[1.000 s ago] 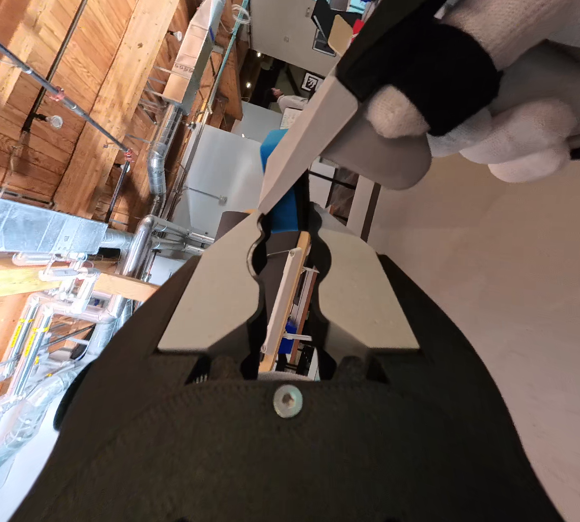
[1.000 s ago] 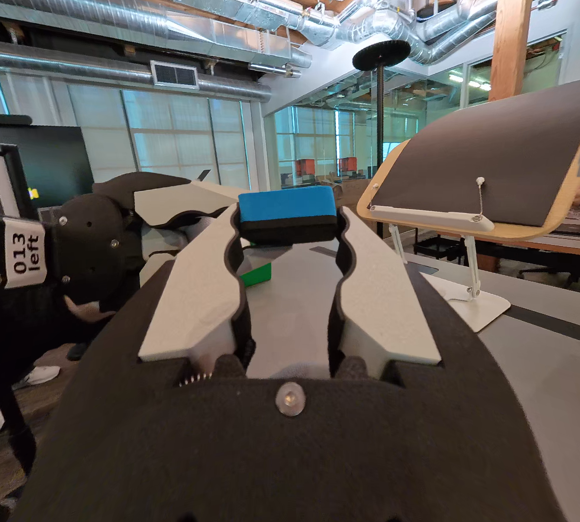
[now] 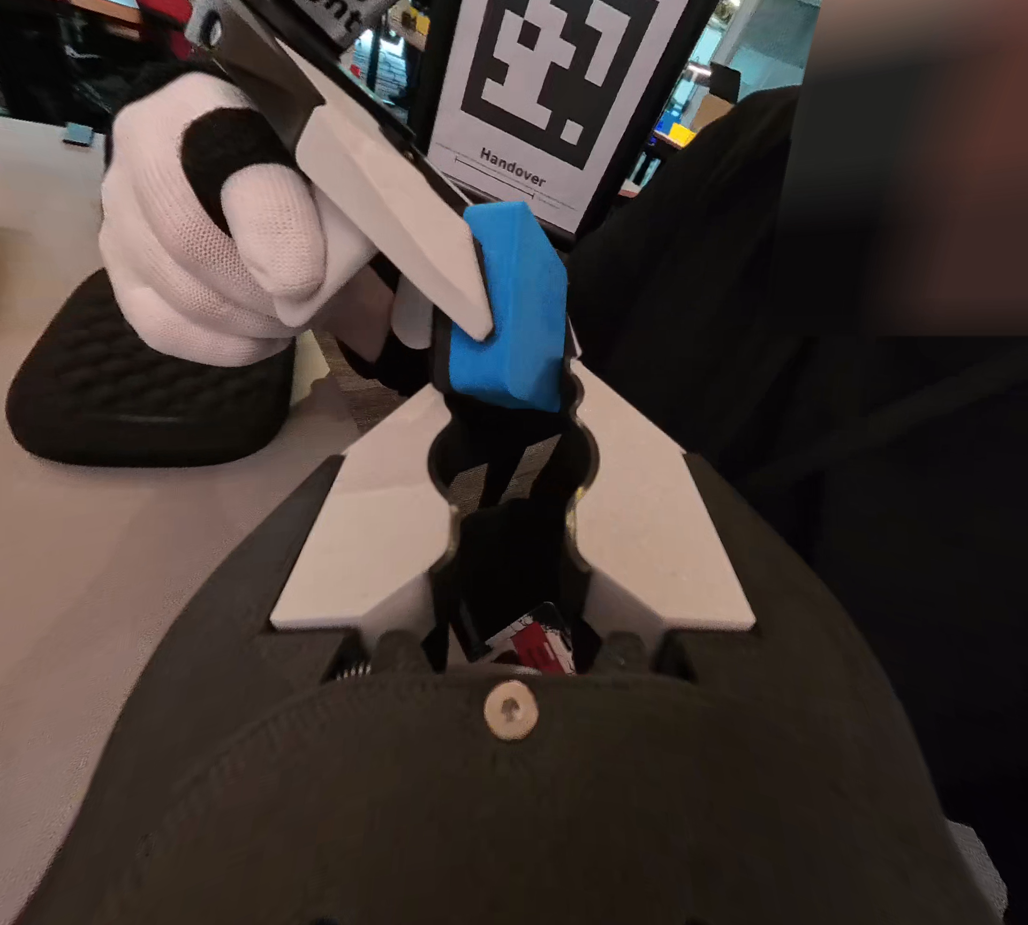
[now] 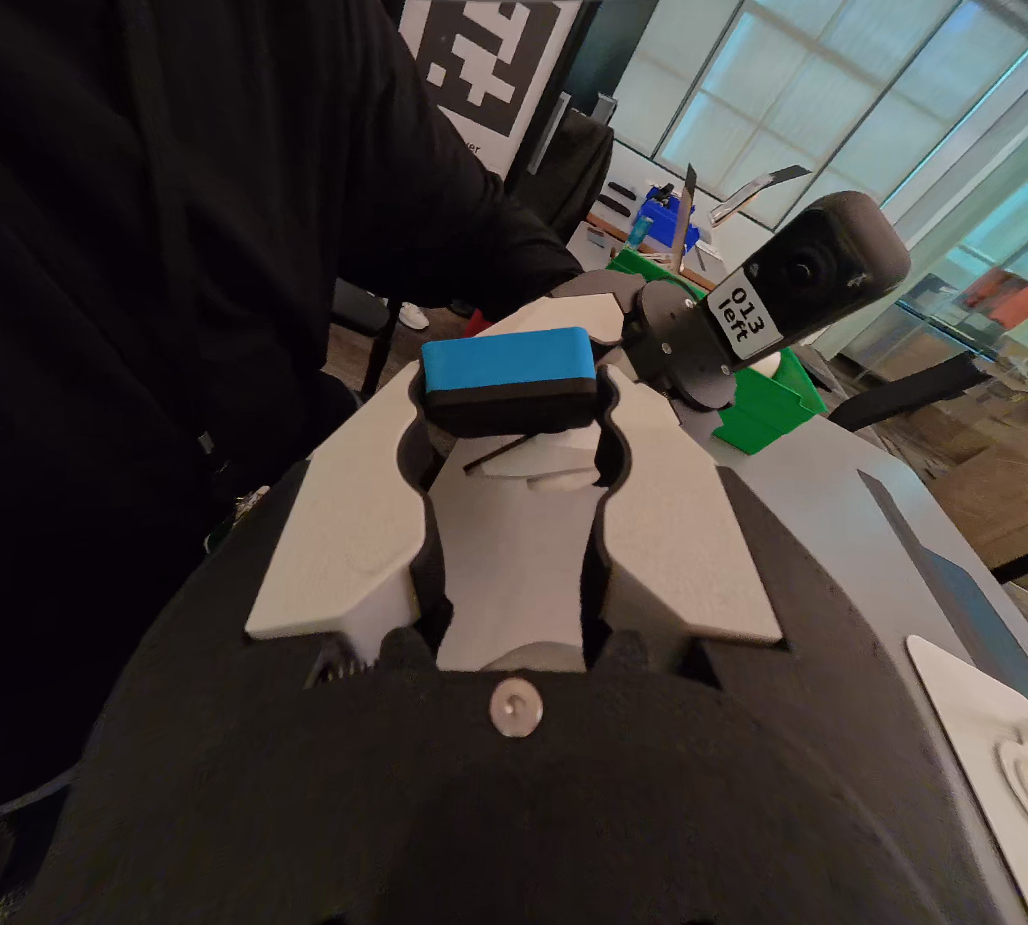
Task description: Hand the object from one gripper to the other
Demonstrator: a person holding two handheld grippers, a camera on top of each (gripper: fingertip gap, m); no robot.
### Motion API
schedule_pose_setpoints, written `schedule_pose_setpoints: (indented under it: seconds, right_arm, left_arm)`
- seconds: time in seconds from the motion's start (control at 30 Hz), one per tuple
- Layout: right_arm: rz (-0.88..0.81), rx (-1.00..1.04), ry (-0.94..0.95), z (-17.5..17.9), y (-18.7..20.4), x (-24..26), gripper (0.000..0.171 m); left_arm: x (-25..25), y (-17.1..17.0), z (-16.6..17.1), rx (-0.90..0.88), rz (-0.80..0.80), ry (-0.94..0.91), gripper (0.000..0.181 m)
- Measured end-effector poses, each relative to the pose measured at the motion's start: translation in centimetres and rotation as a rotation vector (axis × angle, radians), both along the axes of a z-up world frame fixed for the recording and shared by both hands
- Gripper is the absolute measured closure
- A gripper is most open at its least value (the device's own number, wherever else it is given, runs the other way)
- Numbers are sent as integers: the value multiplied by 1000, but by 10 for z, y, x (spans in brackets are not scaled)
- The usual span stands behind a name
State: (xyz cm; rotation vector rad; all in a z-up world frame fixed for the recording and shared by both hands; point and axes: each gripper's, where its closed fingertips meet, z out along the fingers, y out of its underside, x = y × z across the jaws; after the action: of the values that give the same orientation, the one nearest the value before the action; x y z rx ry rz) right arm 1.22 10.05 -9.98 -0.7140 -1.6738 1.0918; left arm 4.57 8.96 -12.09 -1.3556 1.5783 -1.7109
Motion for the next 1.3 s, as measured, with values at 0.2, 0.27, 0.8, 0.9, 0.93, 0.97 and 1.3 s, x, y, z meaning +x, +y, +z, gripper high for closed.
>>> schedule_pose_setpoints:
  seconds: [0.2, 0.27, 0.8, 0.9, 0.93, 0.97, 1.3]
  right_arm:
    - [4, 20, -11, -3, -4, -4, 114]
    - [-45, 31, 12, 0, 3, -5, 114]
    - [-517, 211, -84, -15, 83, -10, 97]
    - [-591, 243, -166, -26, 95, -10, 99]
    - [-604, 228, -182, -29, 98, -10, 101]
    - [-616, 191, -190, -30, 103, -9, 104]
    - [-721, -312, 7, -1, 147, 3, 107]
  left_arm:
    - [-2, -4, -4, 35, -7, -21, 152]
    - [-3, 1, -2, 72, 29, -34, 155]
    - [-37, 89, -4, 310, 354, 202, 159]
    - [-49, 114, -20, 442, 400, 373, 159]
    - [-52, 122, -24, 524, 417, 419, 159]
    - [-53, 128, -24, 611, 433, 442, 159]
    - [-64, 185, -5, 1591, 656, 805, 159]
